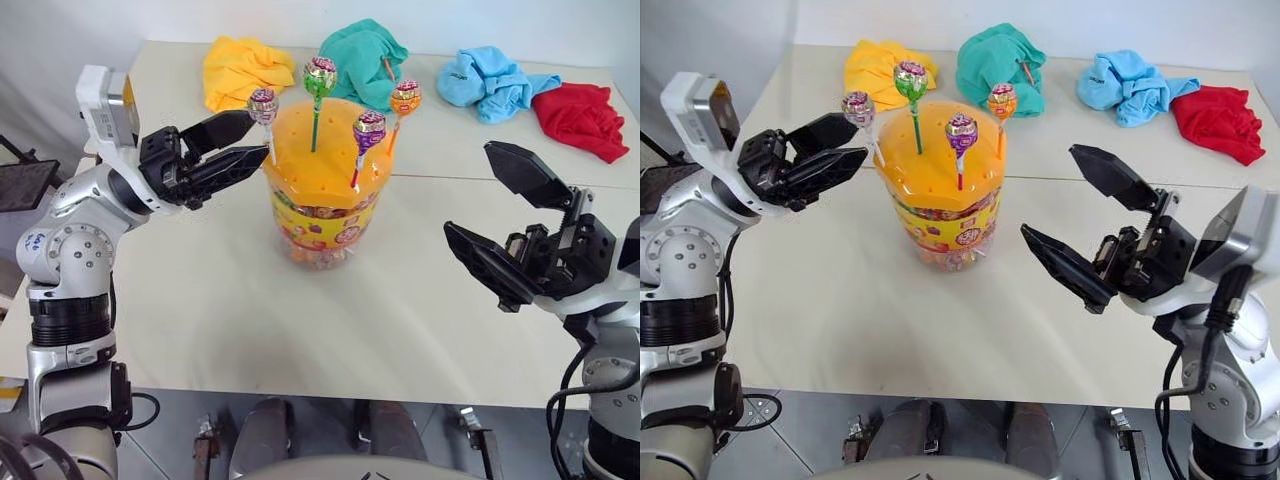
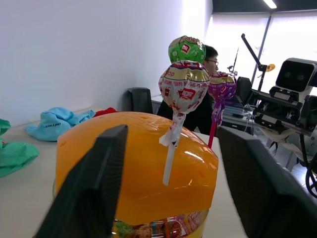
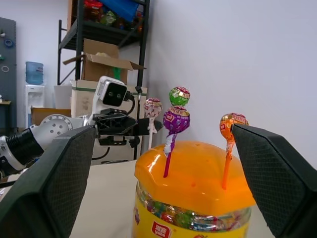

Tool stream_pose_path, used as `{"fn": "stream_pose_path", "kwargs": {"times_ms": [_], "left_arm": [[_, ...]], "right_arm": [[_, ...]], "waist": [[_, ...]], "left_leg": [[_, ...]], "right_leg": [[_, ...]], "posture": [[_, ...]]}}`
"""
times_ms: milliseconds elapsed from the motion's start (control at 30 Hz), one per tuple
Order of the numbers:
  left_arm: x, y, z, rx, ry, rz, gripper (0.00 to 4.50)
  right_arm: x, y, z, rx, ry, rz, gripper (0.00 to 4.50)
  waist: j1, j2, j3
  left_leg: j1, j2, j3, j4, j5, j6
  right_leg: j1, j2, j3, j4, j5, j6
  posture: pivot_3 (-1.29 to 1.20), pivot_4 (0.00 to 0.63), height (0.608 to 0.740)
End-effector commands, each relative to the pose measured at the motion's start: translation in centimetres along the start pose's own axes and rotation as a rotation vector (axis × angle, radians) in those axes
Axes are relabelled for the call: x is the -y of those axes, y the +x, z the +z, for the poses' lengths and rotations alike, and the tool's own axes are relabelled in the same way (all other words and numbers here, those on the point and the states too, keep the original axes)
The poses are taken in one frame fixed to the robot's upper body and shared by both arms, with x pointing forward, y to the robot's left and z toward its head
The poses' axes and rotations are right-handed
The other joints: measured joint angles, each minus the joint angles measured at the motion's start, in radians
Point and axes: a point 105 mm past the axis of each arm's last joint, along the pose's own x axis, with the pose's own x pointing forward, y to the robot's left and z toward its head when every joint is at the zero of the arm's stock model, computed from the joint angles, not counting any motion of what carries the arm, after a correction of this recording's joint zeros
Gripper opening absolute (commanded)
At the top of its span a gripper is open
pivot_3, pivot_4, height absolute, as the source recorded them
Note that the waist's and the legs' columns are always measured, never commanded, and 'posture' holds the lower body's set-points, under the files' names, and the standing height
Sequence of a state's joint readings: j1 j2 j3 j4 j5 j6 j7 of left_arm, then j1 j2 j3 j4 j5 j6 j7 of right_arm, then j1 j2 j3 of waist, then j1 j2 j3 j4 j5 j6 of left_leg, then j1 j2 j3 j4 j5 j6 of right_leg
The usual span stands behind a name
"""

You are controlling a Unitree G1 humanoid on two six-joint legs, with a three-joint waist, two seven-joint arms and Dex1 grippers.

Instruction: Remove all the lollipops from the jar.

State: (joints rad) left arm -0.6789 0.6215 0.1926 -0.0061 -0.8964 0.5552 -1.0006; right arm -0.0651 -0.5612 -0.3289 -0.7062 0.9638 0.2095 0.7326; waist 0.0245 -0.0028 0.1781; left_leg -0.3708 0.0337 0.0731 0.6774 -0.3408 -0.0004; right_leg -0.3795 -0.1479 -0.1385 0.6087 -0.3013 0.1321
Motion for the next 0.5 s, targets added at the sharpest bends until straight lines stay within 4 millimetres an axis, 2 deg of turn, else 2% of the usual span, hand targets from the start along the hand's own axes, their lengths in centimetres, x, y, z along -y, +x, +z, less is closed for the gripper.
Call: {"fn": "stream_pose_path", "kwargs": {"times_ms": [33,133,233,400,433,500], "left_arm": [[0.0,1.0,0.0,0.011,0.013,-0.042,1.79],[-0.5,1.3,1.0,0.079,0.004,-0.034,0.91],[-0.9,1.1,3.6,0.251,-0.08,-0.034,0.01],[-4.0,-2.0,6.5,0.437,-0.192,0.156,0.01],[-4.7,-2.9,6.5,0.44,-0.208,0.22,0.01],[-6.0,-5.6,4.9,0.287,-0.196,0.397,0.01]], "right_arm": [[-0.2,-0.4,1.4,0.029,-0.094,-0.052,4.5],[-0.3,-0.6,1.3,0.031,-0.1,-0.073,4.5],[-0.3,-0.7,1.3,0.033,-0.102,-0.078,4.5],[-0.8,-0.1,1.2,0.044,-0.088,-0.018,4.5],[-0.9,0.0,1.2,0.039,-0.083,0.006,4.5],[-1.7,0.1,0.5,-0.015,-0.073,0.126,4.5]], "waist": [[0.002,0.0,0.0],[0.001,0.0,0.0],[0.0,-0.001,0.0],[-0.008,-0.001,0.001],[-0.01,-0.001,0.001],[-0.016,-0.002,0.001]], "left_leg": [[0.0,0.0,0.0,0.001,0.0,0.0],[-0.001,-0.001,0.0,0.002,0.0,0.001],[-0.001,0.0,0.0,0.002,0.0,0.001],[0.001,0.001,-0.001,0.002,0.0,0.001],[0.001,0.001,-0.001,0.002,0.0,0.001],[0.001,0.001,-0.001,0.002,0.0,0.001]], "right_leg": [[0.0,0.0,0.0,0.0,0.0,0.0],[0.0,0.0,0.002,0.0,0.0,0.001],[0.0,0.0,0.002,0.0,0.0,0.001],[0.0,0.001,0.003,0.001,0.0,0.001],[0.0,0.001,0.003,0.001,0.0,0.001],[0.0,0.001,0.003,0.001,0.0,0.001]], "posture": [[0.0,0.15,0.74],[0.0,0.15,0.74],[0.0,0.15,0.74],[0.0,0.15,0.74],[0.0,0.15,0.74],[0.0,0.15,0.74]]}}
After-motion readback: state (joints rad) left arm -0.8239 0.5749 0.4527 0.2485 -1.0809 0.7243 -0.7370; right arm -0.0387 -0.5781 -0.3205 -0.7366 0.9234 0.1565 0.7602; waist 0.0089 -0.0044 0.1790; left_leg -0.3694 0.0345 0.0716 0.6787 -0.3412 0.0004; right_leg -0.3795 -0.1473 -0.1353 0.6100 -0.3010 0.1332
